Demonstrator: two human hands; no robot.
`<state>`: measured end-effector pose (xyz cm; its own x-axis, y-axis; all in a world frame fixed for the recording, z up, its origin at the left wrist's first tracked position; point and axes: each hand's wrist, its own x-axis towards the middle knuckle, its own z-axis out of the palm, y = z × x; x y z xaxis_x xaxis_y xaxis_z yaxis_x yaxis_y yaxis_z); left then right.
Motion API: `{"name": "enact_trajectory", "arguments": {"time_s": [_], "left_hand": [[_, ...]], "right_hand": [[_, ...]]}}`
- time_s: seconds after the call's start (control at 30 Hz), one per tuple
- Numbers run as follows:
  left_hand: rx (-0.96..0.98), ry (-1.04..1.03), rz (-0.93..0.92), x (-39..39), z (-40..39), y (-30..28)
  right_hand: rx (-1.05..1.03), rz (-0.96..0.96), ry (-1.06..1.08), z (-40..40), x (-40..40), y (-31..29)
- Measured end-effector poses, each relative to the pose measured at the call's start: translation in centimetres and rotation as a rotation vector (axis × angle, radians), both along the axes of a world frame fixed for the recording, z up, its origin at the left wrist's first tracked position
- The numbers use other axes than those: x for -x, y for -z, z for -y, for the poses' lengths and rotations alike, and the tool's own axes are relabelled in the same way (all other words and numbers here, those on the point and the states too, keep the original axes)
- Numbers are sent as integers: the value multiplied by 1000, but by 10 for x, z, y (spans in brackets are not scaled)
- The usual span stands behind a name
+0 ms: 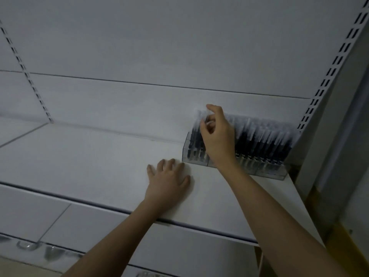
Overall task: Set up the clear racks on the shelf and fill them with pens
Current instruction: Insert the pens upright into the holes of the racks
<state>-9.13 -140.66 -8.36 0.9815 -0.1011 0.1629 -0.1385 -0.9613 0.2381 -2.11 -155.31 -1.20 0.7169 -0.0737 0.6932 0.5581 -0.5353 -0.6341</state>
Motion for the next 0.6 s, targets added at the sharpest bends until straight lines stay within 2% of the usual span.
{"name": "enact_trajectory", "arguments": {"time_s": [0.1, 0.23, 0.37, 0.47, 0.6], "left_hand": [[15, -22, -11, -1, 1, 1], [28, -18, -28, 0, 0, 3], [24, 5, -67, 1, 0, -1], [110, 44, -119, -2, -12, -9], [201, 47, -75, -10, -69, -32]], "right_hand": [[173, -81, -46, -2, 0, 17], [169, -116, -19, -4, 4, 30], [282, -144, 47, -6, 14, 12], [389, -155, 147, -9, 23, -7], [430, -111, 247, -37, 38, -37]]}}
